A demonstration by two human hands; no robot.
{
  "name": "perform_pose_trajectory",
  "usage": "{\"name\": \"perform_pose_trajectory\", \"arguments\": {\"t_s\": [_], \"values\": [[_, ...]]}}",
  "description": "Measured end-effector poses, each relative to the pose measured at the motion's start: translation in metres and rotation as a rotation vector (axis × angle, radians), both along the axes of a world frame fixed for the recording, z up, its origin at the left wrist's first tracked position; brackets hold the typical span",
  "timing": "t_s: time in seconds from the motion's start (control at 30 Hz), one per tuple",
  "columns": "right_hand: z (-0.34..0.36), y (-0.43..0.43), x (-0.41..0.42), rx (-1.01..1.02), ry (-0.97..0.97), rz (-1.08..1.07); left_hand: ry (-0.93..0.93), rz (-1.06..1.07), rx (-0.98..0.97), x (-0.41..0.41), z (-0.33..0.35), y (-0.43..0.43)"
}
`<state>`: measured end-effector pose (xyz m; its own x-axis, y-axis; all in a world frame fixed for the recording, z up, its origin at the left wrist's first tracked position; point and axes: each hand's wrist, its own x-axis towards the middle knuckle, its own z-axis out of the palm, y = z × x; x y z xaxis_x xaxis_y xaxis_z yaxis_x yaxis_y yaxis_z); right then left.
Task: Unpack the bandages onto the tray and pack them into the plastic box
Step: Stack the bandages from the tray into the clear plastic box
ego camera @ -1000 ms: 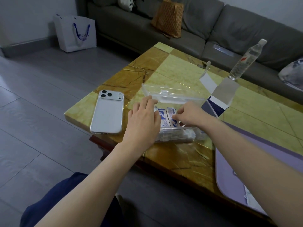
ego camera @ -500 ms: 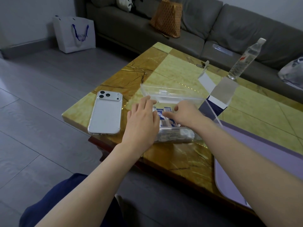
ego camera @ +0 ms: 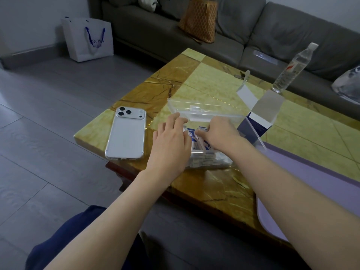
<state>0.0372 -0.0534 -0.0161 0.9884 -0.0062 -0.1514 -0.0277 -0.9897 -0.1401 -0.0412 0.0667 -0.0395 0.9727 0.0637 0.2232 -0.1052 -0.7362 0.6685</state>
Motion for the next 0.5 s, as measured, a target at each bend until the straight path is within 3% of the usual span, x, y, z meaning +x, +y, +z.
{"name": "perform_pose_trajectory", "arguments": {"t_s": [0.27, 0.5], "values": [[0.001, -0.011, -0.004, 0.12, 0.04, 0.047, -0.008, 0.001, -0.004, 0.0, -0.001, 0.0], [0.014, -0.021, -0.022, 0.11, -0.058, 0.109, -0.046, 0.056, 0.059, 0.0, 0.003, -0.003]]}}
